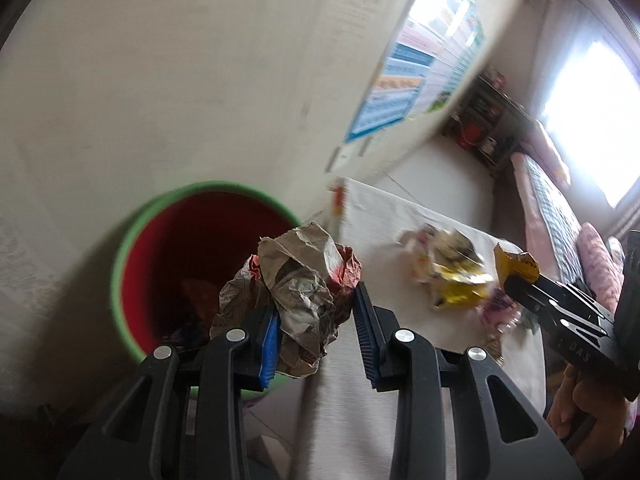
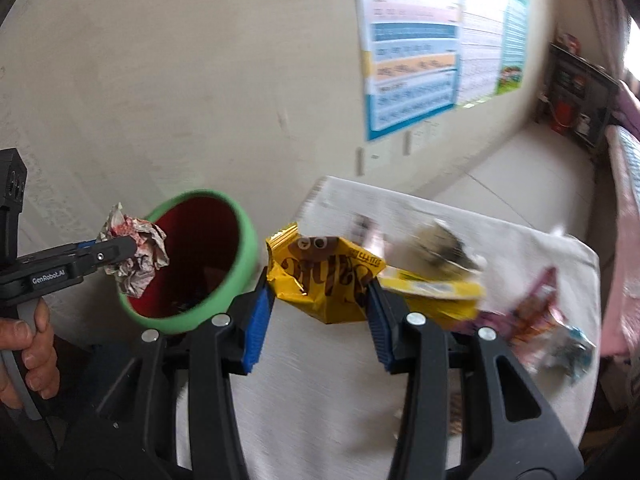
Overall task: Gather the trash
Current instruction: 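Carry the paper ball and yellow candy bag over the red bucket, then open both tools to drop the paper ball and candy bag into the bucket, then move both open tools back over the table toward the remaining wrappers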
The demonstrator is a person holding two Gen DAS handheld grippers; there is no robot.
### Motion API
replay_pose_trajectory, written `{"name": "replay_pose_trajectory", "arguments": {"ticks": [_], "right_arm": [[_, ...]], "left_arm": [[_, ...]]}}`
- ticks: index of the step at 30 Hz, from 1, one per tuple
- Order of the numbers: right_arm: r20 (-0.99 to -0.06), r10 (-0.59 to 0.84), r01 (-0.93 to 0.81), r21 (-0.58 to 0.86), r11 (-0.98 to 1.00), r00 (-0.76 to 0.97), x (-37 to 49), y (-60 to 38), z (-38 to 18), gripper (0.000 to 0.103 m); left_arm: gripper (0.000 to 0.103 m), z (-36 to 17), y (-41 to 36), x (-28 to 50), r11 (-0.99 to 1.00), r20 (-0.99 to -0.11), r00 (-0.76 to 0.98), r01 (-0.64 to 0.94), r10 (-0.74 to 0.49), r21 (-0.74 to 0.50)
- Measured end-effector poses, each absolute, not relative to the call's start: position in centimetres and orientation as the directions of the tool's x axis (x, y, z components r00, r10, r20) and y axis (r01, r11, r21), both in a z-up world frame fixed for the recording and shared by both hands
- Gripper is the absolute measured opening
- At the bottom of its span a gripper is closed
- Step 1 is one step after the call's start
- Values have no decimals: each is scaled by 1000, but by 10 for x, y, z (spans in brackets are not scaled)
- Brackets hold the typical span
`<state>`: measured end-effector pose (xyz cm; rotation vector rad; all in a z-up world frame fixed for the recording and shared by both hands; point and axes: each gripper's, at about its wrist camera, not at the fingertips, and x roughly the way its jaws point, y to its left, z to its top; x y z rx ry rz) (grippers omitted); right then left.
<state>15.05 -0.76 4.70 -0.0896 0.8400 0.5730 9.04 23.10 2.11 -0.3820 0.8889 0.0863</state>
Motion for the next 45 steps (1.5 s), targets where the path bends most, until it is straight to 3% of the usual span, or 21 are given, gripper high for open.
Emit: {"name": "replay_pose_trajectory", "arguments": {"ticks": [11, 24, 27, 29, 30, 31, 34, 38, 45], "right_arm": [[-735, 539, -632, 195, 750, 412, 149, 103, 43, 43], [-791, 508, -690, 157, 706, 341, 150, 169, 12, 45], [-803, 500, -694, 157, 703, 325, 150, 176, 3, 51], [-809, 493, -693, 155, 704, 320, 148, 178, 0, 75], [-810, 493, -689, 159, 707, 319, 148, 177, -2, 78], [-808, 497, -690, 164, 705, 316, 147, 177, -3, 80], [-814, 481, -693, 141, 707, 326, 144, 174, -4, 91], [-807, 470, -686, 113, 718, 359, 137, 162, 2, 98], [-793, 459, -671, 87, 737, 401, 128, 132, 17, 98]], "left_arm": [[32, 27, 295, 77, 908, -767, 641, -310, -19, -281], [35, 9, 333, 65, 860, -765, 642, -367, -41, -354], [46, 8, 338, 64, 848, -760, 649, -379, -43, -372], [61, 7, 338, 65, 844, -762, 646, -379, -52, -379], [77, 8, 339, 65, 841, -759, 649, -382, -50, -382], [85, 9, 339, 64, 836, -750, 659, -386, -45, -389], [95, 11, 341, 63, 820, -743, 668, -405, -36, -404], [95, 13, 337, 59, 815, -743, 669, -428, -6, -392], [95, 13, 311, 60, 844, -742, 670, -405, 11, -353]]}}
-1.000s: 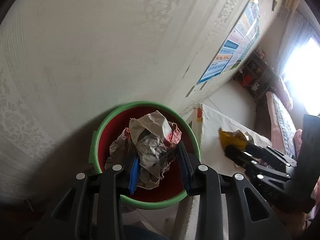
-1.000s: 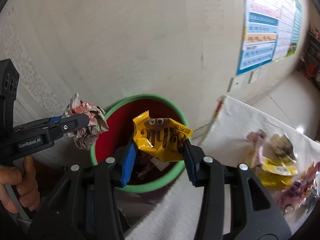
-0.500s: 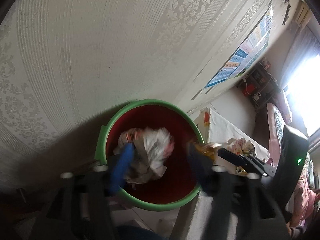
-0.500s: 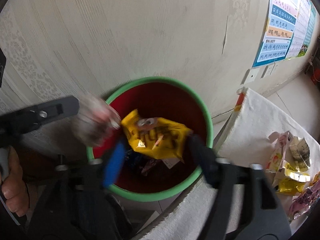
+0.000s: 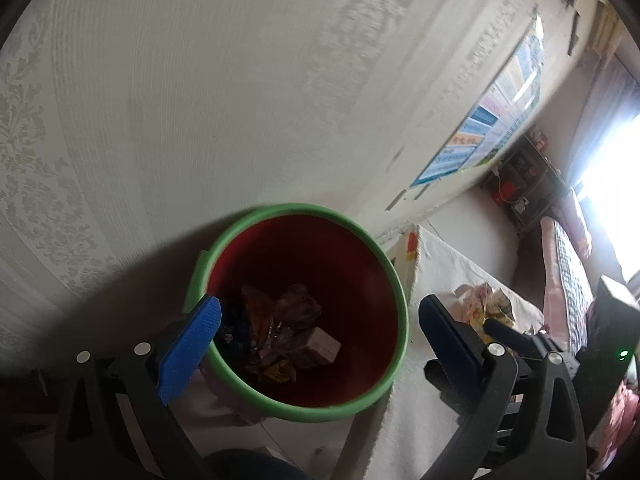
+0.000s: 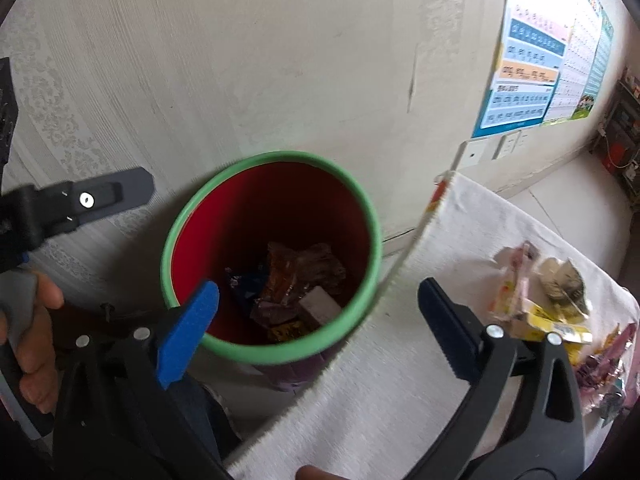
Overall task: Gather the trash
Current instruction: 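Move both open tools back over the table toward the remaining wrappers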
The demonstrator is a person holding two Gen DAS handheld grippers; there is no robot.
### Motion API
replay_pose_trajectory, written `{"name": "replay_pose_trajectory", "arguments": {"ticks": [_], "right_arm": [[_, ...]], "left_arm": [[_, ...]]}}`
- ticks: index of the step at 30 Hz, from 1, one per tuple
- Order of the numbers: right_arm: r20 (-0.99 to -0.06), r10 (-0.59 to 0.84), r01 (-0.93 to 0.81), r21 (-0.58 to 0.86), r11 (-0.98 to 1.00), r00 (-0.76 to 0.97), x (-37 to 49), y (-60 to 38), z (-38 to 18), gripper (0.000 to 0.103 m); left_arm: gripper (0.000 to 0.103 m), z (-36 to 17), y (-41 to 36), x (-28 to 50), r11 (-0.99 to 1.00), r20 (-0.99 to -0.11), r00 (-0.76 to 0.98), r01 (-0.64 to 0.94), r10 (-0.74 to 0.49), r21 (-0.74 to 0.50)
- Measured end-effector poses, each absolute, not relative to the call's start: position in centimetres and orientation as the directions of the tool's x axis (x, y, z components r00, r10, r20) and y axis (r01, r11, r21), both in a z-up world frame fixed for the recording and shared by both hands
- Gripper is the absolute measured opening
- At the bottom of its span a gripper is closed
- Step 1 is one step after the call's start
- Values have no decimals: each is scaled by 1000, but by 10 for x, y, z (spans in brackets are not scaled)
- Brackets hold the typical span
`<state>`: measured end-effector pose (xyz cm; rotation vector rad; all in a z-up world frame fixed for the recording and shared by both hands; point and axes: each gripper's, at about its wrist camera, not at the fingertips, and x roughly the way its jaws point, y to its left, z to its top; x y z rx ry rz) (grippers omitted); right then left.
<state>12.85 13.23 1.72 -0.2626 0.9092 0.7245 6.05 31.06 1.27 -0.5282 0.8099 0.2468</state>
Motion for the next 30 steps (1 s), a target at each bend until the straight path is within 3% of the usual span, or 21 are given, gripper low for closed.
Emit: {"name": "replay_pose_trajectory", "arguments": {"ticks": [14, 30], "right_arm": [[-784, 391, -548, 78, 833, 482, 114, 20, 25, 98], [-810, 168, -198, 66, 978, 562, 115, -178, 3, 98]], "left_arm": [[95, 5, 209, 59, 909, -759, 646, -262, -85, -325], [95, 3, 85, 95, 955, -768, 602, -31, -217, -295]]}}
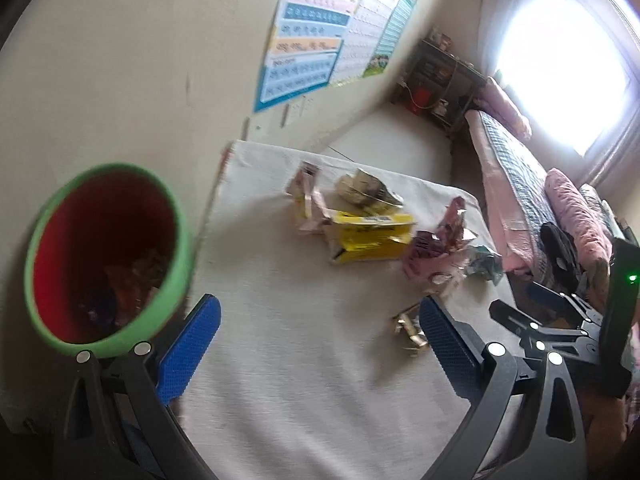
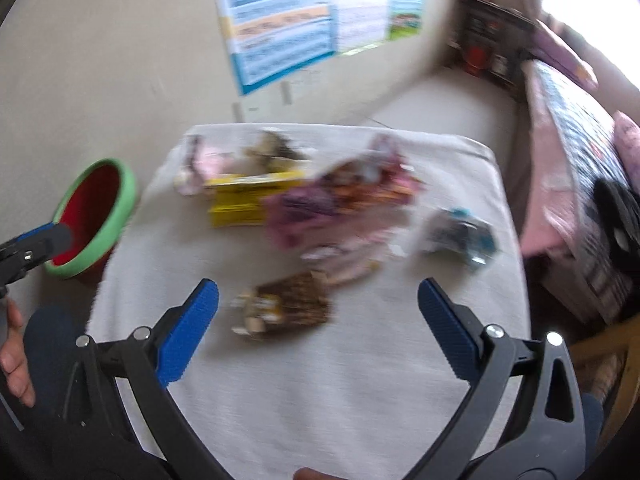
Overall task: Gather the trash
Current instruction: 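Move both open tools back over the table toward the remaining wrappers, then grasp the pink-white paper packet with the left tool while the right tool grasps the blue-white wrapper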
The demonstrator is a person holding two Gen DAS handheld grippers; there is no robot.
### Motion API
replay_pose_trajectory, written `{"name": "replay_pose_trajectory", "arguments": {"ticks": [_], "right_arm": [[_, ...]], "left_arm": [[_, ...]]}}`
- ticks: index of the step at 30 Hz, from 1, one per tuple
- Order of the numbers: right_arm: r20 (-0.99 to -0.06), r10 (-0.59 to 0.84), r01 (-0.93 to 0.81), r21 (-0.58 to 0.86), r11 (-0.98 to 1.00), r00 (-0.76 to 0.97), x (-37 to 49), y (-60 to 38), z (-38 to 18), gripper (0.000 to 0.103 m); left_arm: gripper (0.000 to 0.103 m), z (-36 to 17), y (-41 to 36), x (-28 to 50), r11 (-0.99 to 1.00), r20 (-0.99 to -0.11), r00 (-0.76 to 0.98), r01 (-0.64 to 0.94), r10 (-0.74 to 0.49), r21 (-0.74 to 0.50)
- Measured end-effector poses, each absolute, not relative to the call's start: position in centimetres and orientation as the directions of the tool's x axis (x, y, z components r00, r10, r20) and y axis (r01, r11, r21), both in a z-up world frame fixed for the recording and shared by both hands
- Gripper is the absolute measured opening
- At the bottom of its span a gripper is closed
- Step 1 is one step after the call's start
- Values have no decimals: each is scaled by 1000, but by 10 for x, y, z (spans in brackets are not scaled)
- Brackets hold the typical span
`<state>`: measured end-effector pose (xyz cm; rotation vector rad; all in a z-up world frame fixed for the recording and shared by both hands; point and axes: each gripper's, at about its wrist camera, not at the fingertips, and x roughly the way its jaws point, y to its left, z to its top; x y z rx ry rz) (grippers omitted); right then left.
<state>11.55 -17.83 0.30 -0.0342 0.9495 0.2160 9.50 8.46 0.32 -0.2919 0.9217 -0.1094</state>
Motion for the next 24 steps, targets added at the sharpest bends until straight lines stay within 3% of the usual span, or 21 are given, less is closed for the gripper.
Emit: {"name": "replay_pose_trajectory", "arguments": {"ticks": [17, 24], "right_arm": [[-831, 42, -45, 20, 999, 554, 164, -270, -31, 98], [-856, 27, -59, -4, 998, 517, 203, -279, -57, 98]], "left_arm": [[94, -24, 71, 177, 958, -820, 532, -56, -210, -282], [85, -52, 69, 221, 964, -849, 484, -37, -215, -265]]}}
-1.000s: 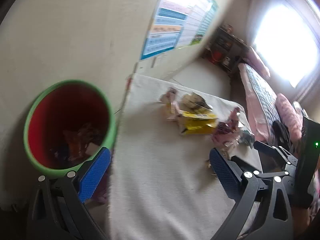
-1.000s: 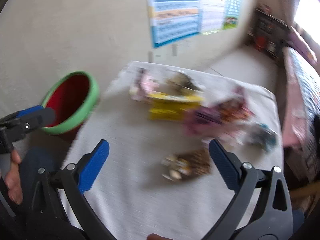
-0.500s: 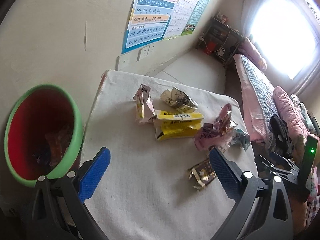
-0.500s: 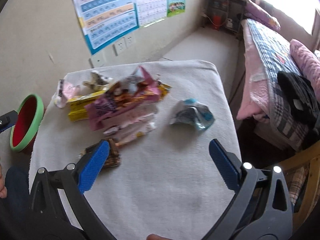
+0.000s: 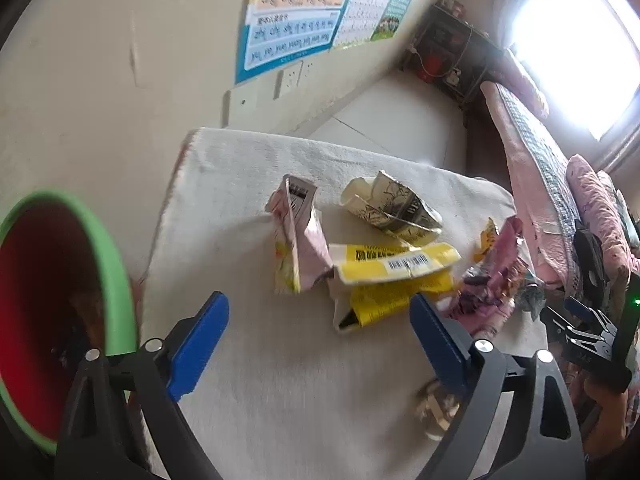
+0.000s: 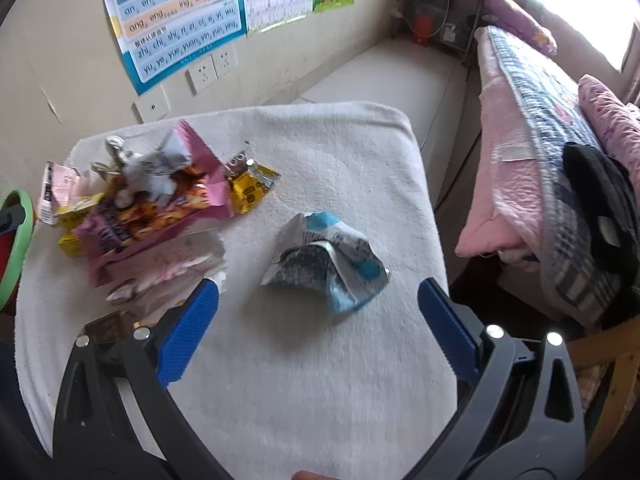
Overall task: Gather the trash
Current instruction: 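Grasp the pink-white paper packet with the left tool while the right tool grasps the blue-white wrapper, then carry the pink packet and blue-white wrapper over the red bucket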
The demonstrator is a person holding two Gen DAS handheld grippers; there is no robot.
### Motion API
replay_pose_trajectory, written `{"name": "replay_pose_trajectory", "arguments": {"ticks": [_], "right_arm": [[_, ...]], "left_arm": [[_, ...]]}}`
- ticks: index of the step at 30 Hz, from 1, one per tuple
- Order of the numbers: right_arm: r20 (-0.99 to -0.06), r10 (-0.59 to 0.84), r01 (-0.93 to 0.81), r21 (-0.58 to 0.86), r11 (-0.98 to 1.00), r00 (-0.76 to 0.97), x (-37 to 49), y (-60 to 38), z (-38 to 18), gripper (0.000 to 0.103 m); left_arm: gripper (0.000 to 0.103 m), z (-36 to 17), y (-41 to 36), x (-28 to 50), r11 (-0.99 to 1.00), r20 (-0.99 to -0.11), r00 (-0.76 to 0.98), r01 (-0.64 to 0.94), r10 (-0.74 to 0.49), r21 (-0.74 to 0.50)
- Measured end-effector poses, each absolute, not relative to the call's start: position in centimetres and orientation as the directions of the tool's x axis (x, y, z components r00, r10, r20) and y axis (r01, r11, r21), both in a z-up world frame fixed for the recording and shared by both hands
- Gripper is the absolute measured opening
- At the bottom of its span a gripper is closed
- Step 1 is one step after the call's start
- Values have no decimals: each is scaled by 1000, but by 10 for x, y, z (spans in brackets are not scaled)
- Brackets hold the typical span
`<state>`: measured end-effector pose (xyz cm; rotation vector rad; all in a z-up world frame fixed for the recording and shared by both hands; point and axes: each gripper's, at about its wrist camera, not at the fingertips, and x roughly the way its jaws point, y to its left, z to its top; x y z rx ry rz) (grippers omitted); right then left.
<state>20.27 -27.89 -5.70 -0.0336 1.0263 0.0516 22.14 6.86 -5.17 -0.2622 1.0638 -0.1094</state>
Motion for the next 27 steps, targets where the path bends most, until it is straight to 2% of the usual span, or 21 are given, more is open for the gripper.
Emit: {"name": "replay_pose_trajectory", "arguments": {"ticks": [5, 7, 9, 11, 13, 14, 15, 18, 23, 27], "right_arm": [[-865, 16, -60, -16, 998, 501, 219, -281, -72, 98], [-869, 13, -59, -19, 998, 495, 223, -283, -76, 98], [-870, 11, -54, -18, 998, 493, 226, -284, -80, 98], [-878, 27, -49, 5, 999, 477, 230, -286, -84, 90], [-884, 45, -48, 25, 999, 466, 233, -286, -87, 82], [-885, 55, -52, 34, 998, 463, 234, -286, -87, 75], [-888, 68, -60, 46, 997, 454, 235, -284, -89, 73], [-895, 84, -78, 55, 995, 439, 235, -280, -93, 68], [-901, 90, -95, 54, 994, 424, 228, -277, -96, 37], [-896, 101, -87, 70, 994, 432, 222, -279, -90, 34]], "left_arm": [[78, -64, 71, 251, 961, -861, 460, -58, -215, -270], [70, -69, 74, 262, 955, -871, 440, -87, -219, -284], [69, -76, 76, 271, 950, -881, 417, -107, -224, -292], [67, -83, 76, 278, 947, -889, 393, -110, -236, -301], [45, -90, 76, 283, 951, -899, 371, -108, -232, -290], [39, -92, 75, 284, 953, -903, 363, -106, -228, -283], [33, -93, 75, 283, 953, -904, 359, -100, -232, -285], [30, -90, 73, 278, 956, -899, 367, -79, -237, -284], [29, -82, 69, 259, 962, -889, 393, -36, -236, -272], [29, -76, 68, 245, 969, -887, 407, -15, -218, -245]]}}
